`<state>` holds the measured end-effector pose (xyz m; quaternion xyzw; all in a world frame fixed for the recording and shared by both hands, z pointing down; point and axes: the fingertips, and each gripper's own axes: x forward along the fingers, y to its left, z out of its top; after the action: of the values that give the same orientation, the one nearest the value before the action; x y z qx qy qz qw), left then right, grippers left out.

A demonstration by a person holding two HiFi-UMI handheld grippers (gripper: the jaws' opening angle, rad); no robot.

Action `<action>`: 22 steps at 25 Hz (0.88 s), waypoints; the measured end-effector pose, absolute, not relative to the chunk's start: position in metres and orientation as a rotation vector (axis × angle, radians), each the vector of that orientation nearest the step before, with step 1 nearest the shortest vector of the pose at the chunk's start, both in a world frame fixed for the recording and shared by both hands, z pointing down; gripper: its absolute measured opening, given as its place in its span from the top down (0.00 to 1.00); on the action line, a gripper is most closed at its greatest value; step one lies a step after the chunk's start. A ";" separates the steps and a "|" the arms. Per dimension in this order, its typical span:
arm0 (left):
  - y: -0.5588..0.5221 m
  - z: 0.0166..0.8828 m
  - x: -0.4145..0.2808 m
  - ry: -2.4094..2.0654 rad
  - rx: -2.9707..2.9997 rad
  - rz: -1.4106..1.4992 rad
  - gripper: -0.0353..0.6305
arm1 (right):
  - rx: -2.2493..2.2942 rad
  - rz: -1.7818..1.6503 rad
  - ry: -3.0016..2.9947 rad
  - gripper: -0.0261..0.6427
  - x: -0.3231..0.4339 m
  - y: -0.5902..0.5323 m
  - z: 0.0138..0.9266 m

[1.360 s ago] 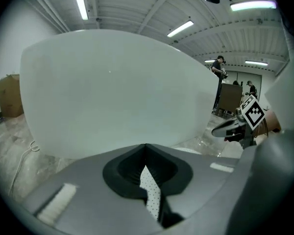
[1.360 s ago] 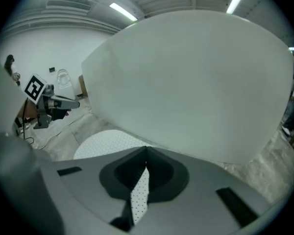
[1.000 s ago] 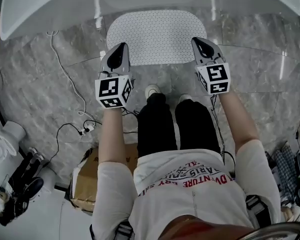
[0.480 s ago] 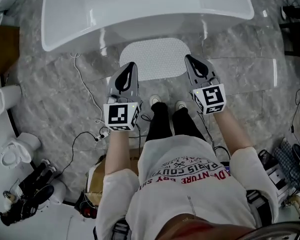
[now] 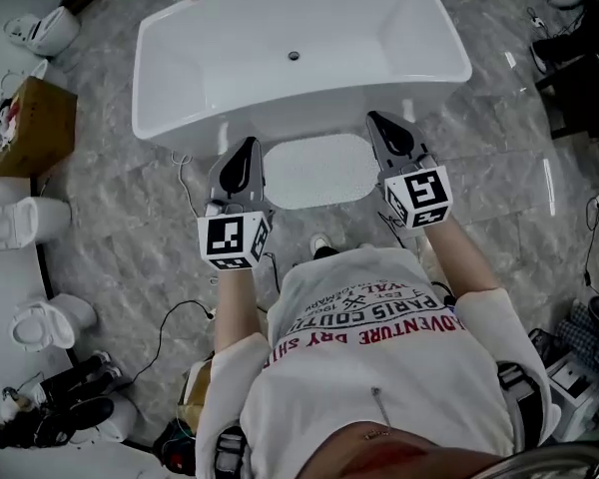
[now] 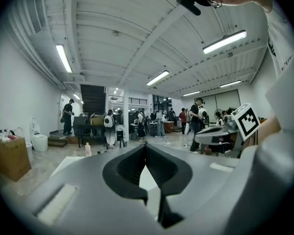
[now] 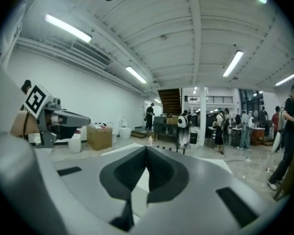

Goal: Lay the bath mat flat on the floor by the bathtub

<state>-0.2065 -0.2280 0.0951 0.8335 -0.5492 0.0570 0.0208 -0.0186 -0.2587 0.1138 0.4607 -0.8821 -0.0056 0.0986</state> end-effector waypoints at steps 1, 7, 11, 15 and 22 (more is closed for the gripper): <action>-0.225 0.083 -0.212 -1.740 2.586 0.156 0.93 | 1.334 -0.049 -2.628 0.95 -0.023 -0.253 0.103; -0.213 0.046 -0.204 -1.840 2.601 0.095 0.93 | 1.304 -0.137 -2.697 0.95 -0.015 -0.233 0.069; -0.212 0.044 -0.205 -1.843 2.617 0.153 0.93 | 1.326 -0.135 -2.701 0.95 -0.014 -0.234 0.060; -0.209 0.042 -0.205 -1.826 2.615 0.144 0.93 | 1.328 -0.124 -2.693 0.95 -0.013 -0.236 0.057; -0.204 0.042 -0.199 -1.814 2.619 0.143 0.93 | 1.288 -0.131 -2.719 0.95 -0.011 -0.228 0.058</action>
<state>-0.1994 -0.2039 0.0424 0.8211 -0.5686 0.0449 -0.0239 -0.0108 -0.2276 0.0576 0.4269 -0.9009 -0.0435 0.0651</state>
